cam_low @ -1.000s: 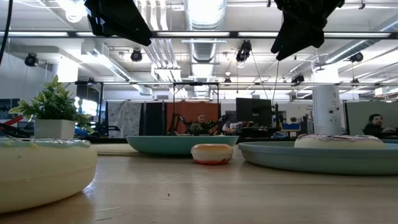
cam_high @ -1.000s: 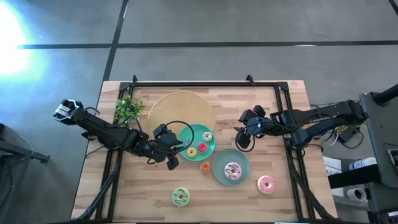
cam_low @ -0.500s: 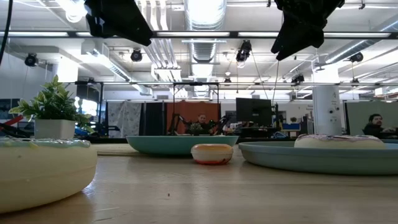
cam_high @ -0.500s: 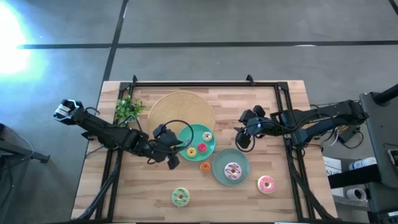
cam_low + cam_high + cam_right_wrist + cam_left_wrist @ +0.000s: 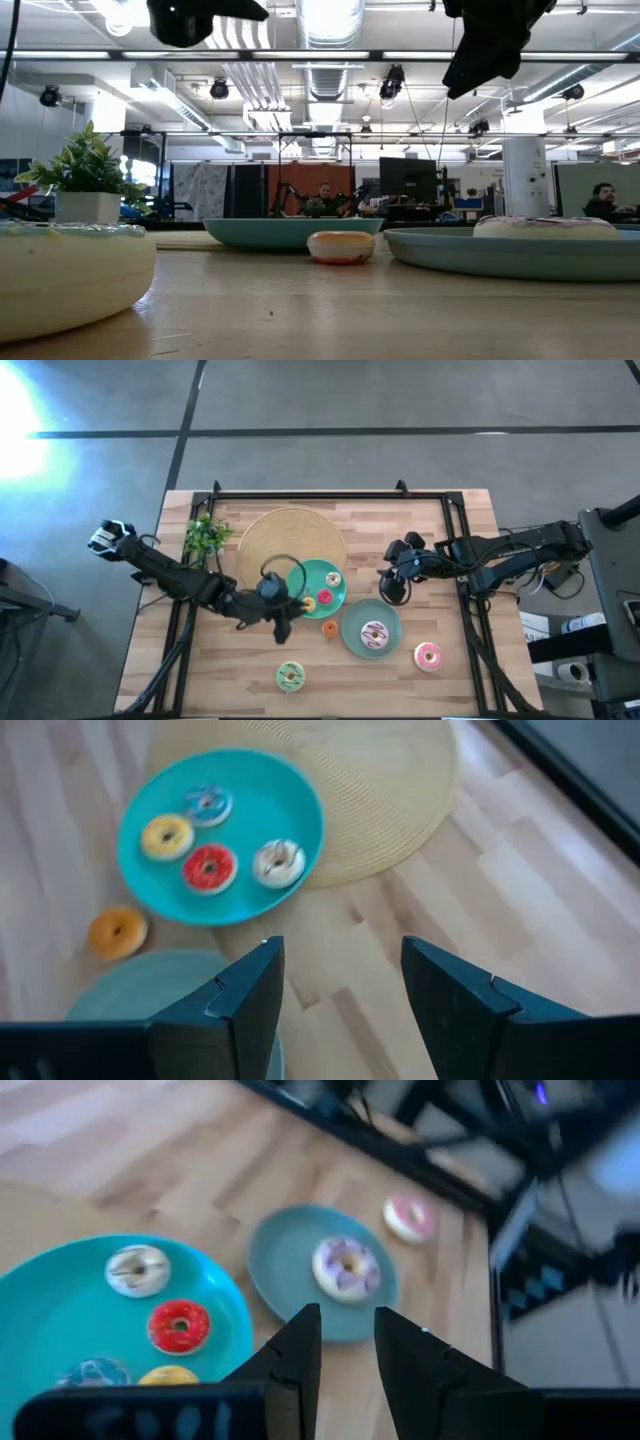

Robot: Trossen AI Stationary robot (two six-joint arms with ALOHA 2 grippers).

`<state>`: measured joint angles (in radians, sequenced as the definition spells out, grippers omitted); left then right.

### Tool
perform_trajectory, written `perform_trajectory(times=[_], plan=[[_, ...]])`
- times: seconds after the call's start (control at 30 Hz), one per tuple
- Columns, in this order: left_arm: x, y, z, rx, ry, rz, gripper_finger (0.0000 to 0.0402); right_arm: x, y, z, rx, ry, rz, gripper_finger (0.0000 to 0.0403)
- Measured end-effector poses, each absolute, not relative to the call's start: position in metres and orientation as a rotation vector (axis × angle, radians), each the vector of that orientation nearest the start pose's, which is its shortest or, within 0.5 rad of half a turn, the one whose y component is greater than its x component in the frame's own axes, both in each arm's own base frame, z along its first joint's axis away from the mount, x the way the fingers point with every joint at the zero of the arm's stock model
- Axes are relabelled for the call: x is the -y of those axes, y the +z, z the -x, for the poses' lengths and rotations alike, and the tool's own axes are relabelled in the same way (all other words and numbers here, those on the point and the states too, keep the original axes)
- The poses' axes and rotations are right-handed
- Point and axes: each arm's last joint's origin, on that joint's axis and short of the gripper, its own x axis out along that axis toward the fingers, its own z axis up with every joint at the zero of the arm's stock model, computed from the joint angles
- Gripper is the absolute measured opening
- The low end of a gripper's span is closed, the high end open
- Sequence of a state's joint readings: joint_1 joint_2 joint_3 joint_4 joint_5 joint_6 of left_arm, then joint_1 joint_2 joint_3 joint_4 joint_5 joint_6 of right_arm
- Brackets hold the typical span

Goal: Pick & Place donuts
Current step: Put the small orange doughnut on the blue plate

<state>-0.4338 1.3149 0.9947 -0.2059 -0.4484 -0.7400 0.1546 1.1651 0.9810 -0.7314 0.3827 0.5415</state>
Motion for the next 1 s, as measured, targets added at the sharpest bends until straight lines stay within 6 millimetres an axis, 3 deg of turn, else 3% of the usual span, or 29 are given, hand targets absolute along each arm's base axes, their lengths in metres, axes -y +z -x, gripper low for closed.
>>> perform_trajectory(times=[0.27,0.53,0.73,0.9,1.0], plan=[[0.149,0.245,-0.289,-0.559,0.01,0.137,0.0069,-0.025,0.279,-0.218,-0.917,-0.371,-0.217,0.0194],[0.156,0.205,-0.312,-0.612,0.021,0.074,0.0068,-0.024,0.275,-0.212,-0.984,-0.371,-0.174,0.0194],[0.152,0.184,-0.327,-0.683,0.062,0.217,0.0068,-0.024,0.275,-0.212,-0.986,-0.37,-0.171,0.0194],[0.164,0.185,-0.345,-0.669,-0.037,-0.031,0.0068,-0.024,0.274,-0.212,-0.989,-0.371,-0.17,0.0194],[0.169,0.193,-0.358,-0.695,-0.036,-0.06,0.0068,-0.024,0.274,-0.212,-0.989,-0.373,-0.173,0.0194]])
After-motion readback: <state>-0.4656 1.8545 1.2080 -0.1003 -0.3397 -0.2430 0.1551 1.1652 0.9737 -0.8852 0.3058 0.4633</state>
